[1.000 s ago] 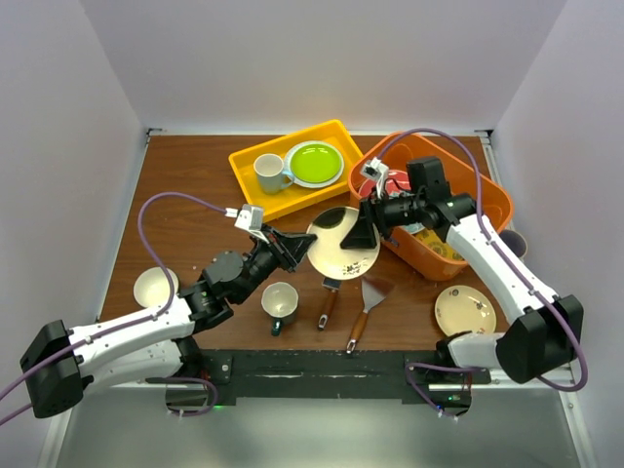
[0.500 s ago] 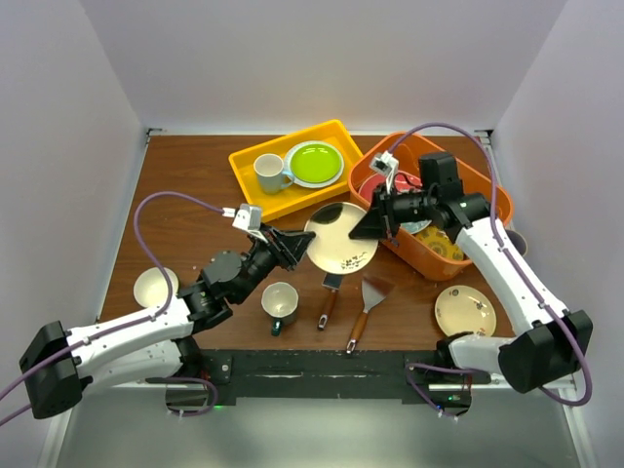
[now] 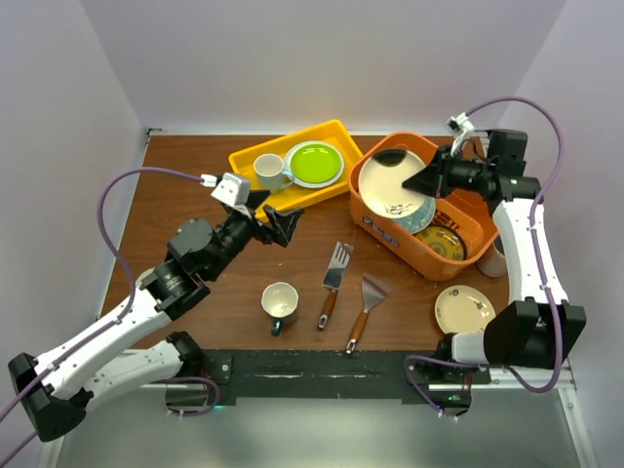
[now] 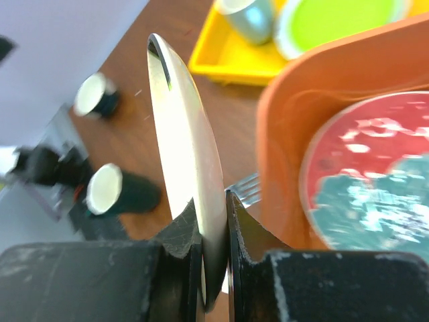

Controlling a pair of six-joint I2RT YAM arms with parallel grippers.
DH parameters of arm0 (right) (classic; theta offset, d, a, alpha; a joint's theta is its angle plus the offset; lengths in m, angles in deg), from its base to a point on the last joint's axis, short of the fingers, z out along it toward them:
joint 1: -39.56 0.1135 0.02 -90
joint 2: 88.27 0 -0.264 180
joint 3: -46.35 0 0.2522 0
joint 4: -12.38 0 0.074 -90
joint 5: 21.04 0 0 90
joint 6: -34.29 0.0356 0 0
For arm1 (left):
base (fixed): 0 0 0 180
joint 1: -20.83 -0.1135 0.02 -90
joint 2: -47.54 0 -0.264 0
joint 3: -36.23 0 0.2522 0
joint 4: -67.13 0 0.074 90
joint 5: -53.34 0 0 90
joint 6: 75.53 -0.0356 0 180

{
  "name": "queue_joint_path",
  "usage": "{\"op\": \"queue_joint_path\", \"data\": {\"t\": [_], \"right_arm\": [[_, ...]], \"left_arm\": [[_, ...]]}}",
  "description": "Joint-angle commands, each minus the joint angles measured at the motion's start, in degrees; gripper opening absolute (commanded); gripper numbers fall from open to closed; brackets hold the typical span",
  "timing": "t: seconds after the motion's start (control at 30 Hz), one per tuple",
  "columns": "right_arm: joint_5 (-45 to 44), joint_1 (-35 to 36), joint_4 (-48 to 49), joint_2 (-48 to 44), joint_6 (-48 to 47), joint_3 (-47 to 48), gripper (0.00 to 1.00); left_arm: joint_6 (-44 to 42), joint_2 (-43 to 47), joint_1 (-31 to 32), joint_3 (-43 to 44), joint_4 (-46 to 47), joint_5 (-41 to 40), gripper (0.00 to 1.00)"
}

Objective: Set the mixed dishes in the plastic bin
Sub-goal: Pick up the plate from the corner of the board, then place the plate in the plastic bin.

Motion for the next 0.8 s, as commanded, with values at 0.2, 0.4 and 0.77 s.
{"op": "queue_joint_path", "data": {"t": [0.2, 0.4, 0.77], "right_arm": [[-16.97, -5.26, 18.71, 3.07, 12.45, -1.05, 0.0], [-21.28, -5.18, 20.03, 7.82, 13.6, -1.76, 0.0], [-25.15, -4.56, 23.11, 14.15, 14.65, -5.27, 0.0]], "left_arm": [[-23.79, 3.4, -3.12, 1.47, -18.51, -9.47, 0.99], [-25.21, 8.05, -3.12, -6.53, -13.95, -11.35, 1.0], [-23.1, 10.78, -3.47, -11.55, -12.18, -11.43, 1.0]]}}
